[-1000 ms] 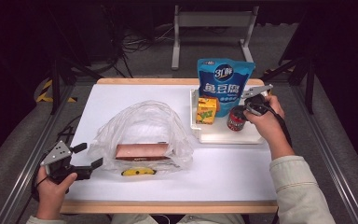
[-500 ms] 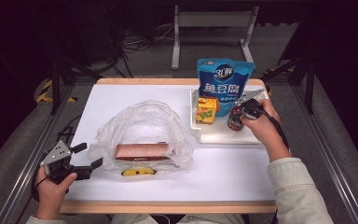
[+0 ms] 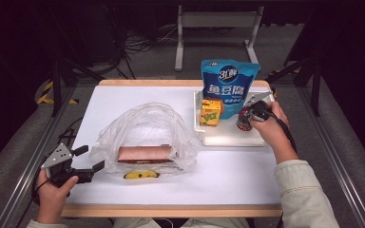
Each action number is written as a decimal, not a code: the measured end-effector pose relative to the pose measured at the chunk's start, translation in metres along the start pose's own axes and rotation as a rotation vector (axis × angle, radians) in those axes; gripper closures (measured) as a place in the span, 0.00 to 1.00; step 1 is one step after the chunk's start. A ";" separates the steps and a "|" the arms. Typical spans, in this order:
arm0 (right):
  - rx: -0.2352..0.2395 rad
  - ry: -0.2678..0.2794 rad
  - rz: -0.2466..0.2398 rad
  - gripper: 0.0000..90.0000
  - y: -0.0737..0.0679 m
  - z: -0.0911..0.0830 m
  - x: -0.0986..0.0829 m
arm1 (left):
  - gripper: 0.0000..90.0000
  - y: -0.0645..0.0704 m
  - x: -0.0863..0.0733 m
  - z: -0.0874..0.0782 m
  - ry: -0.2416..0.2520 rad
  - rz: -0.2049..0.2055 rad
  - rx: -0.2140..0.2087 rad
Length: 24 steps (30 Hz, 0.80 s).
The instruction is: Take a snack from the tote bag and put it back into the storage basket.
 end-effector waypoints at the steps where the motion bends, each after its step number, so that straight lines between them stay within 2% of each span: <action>1: -0.003 0.000 0.003 1.00 0.001 0.000 0.000 | 0.12 0.000 0.000 0.000 0.000 0.003 -0.001; 11: -0.048 0.001 0.027 1.00 0.014 0.002 -0.005 | 0.12 0.000 0.000 0.000 0.000 0.001 0.000; 24: -0.084 -0.014 0.064 0.99 0.029 0.002 -0.011 | 0.12 0.000 0.000 0.000 0.006 -0.004 0.000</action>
Point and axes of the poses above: each handheld gripper's, and its own axes: z roughly forward along the jaws, x roughly out of its top, y roughly to its right, the point moved 9 cm from there along z, roughly forward along the jaws, and after that the axes turned 13 degrees about -z, right-handed, at the moved point
